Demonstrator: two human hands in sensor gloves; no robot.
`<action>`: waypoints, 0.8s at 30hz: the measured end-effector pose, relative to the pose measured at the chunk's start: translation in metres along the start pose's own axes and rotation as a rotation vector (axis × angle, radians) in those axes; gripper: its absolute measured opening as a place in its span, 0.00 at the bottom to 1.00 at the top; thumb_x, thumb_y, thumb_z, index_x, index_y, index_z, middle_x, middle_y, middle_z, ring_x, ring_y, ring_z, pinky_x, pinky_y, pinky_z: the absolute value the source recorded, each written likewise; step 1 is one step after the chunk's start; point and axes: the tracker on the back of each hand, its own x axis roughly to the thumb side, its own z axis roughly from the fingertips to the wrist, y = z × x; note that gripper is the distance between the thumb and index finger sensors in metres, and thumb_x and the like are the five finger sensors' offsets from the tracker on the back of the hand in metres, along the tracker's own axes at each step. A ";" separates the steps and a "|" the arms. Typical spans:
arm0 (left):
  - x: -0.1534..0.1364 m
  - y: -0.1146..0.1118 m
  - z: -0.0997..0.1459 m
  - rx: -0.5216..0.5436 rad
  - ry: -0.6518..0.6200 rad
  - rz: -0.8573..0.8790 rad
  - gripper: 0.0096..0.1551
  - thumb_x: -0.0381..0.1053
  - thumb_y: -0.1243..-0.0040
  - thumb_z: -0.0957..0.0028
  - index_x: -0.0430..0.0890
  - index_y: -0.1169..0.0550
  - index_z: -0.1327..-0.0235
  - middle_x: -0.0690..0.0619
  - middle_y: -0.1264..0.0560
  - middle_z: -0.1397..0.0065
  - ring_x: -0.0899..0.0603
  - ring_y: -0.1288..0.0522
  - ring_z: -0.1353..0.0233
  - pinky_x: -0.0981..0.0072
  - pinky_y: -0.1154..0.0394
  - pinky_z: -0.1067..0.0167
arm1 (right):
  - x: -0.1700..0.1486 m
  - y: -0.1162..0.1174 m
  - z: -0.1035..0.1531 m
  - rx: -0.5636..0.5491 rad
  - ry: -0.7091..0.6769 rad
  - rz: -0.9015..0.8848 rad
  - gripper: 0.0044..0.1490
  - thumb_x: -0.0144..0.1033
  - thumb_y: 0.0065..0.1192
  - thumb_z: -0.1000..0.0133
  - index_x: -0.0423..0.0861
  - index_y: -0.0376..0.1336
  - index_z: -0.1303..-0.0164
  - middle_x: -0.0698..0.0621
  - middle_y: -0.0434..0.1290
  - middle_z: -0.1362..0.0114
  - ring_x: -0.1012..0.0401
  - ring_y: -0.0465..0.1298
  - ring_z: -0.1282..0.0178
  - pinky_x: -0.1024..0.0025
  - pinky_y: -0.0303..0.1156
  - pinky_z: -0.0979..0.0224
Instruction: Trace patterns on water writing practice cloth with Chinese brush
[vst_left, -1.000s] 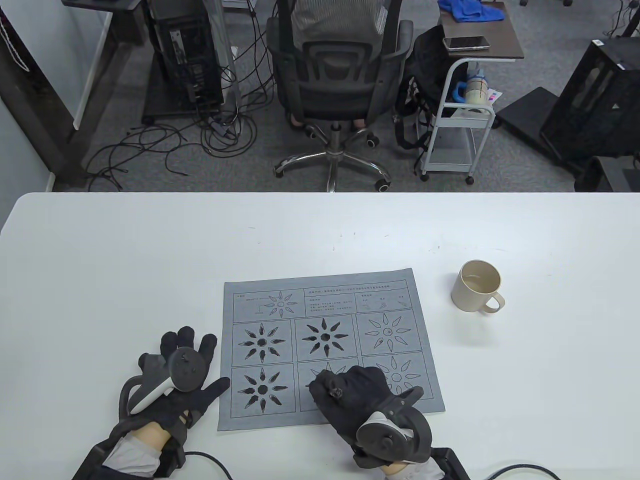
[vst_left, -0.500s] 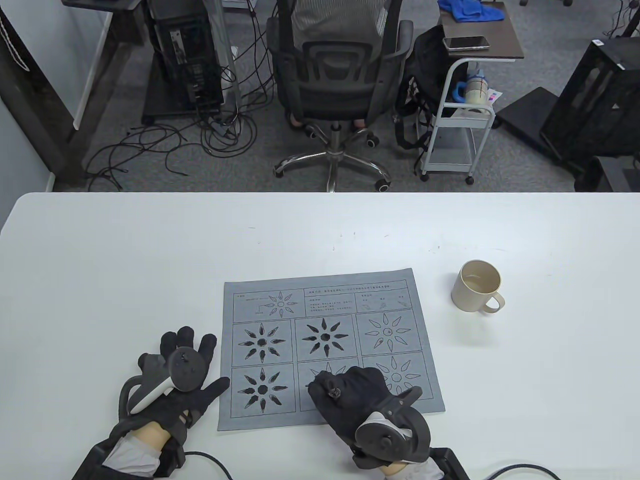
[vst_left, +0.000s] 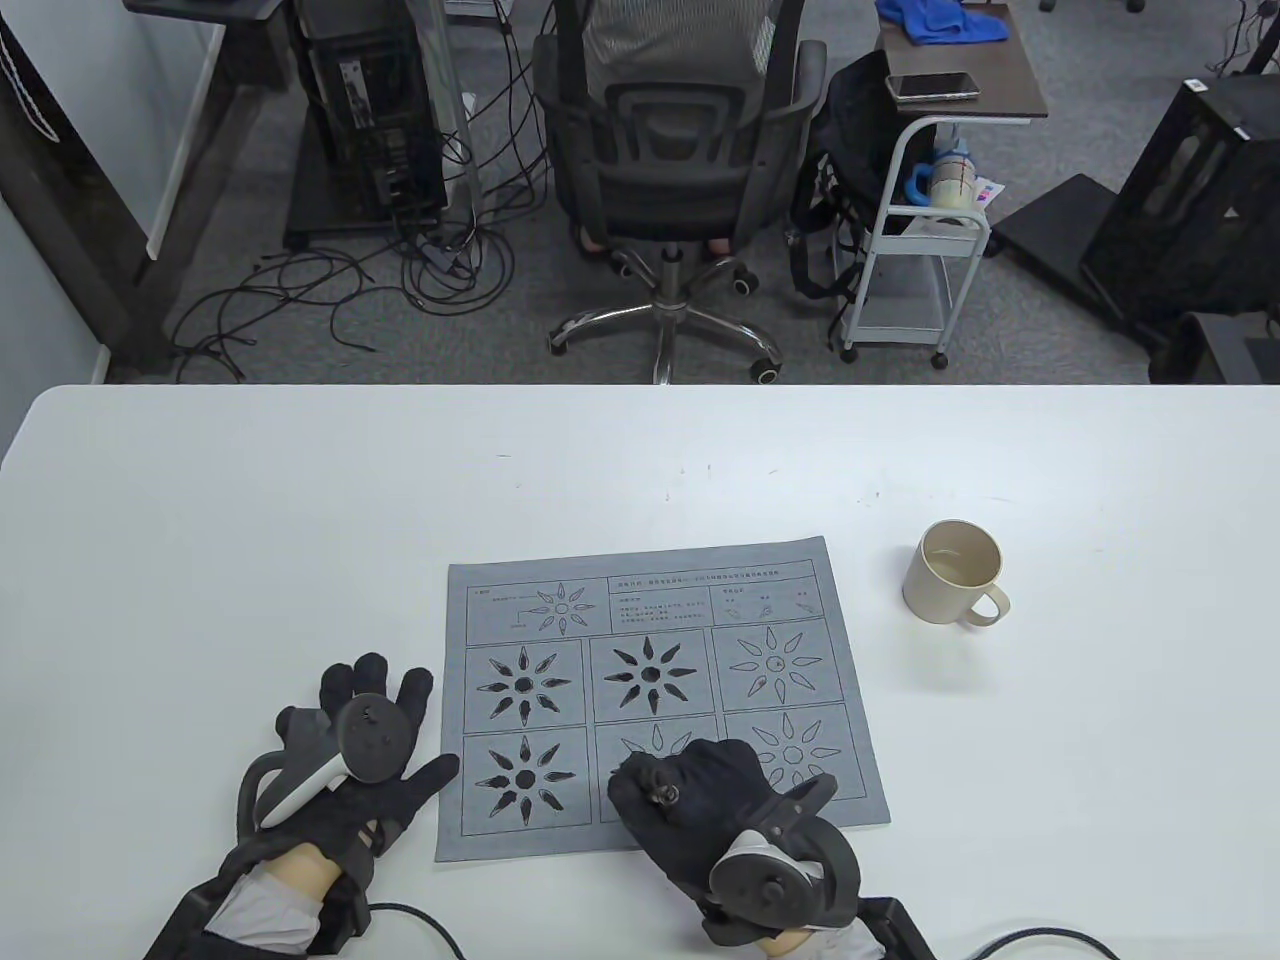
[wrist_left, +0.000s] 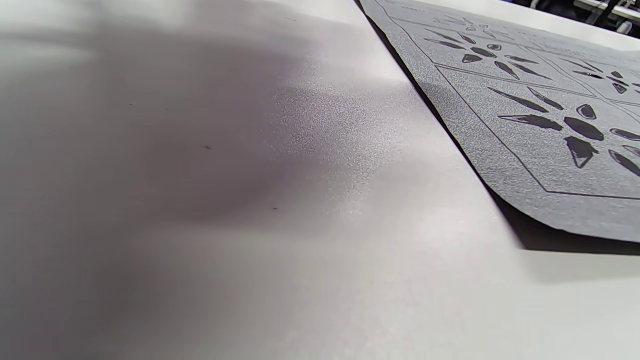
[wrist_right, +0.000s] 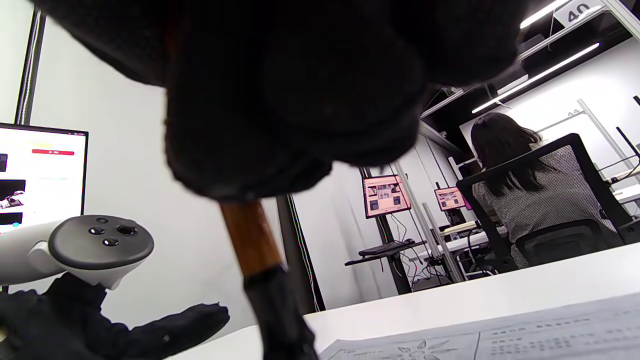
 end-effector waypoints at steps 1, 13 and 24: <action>0.000 0.000 0.000 0.000 0.000 0.000 0.50 0.76 0.64 0.48 0.66 0.74 0.30 0.51 0.82 0.24 0.38 0.83 0.26 0.23 0.75 0.33 | 0.000 0.000 0.000 0.001 0.000 0.000 0.22 0.47 0.68 0.43 0.41 0.77 0.59 0.49 0.87 0.68 0.56 0.83 0.69 0.54 0.77 0.52; 0.000 0.000 0.000 0.000 0.002 0.000 0.50 0.76 0.64 0.49 0.66 0.74 0.30 0.51 0.82 0.24 0.38 0.83 0.26 0.23 0.74 0.33 | -0.004 -0.003 0.000 -0.016 0.033 0.053 0.21 0.47 0.68 0.43 0.40 0.77 0.58 0.48 0.87 0.68 0.56 0.83 0.69 0.54 0.77 0.52; 0.000 0.000 0.000 -0.001 0.003 0.001 0.50 0.76 0.64 0.49 0.66 0.74 0.30 0.51 0.82 0.24 0.38 0.83 0.26 0.23 0.75 0.33 | -0.001 -0.001 0.000 -0.005 0.008 0.019 0.22 0.47 0.68 0.43 0.41 0.77 0.58 0.48 0.87 0.68 0.56 0.83 0.68 0.54 0.77 0.52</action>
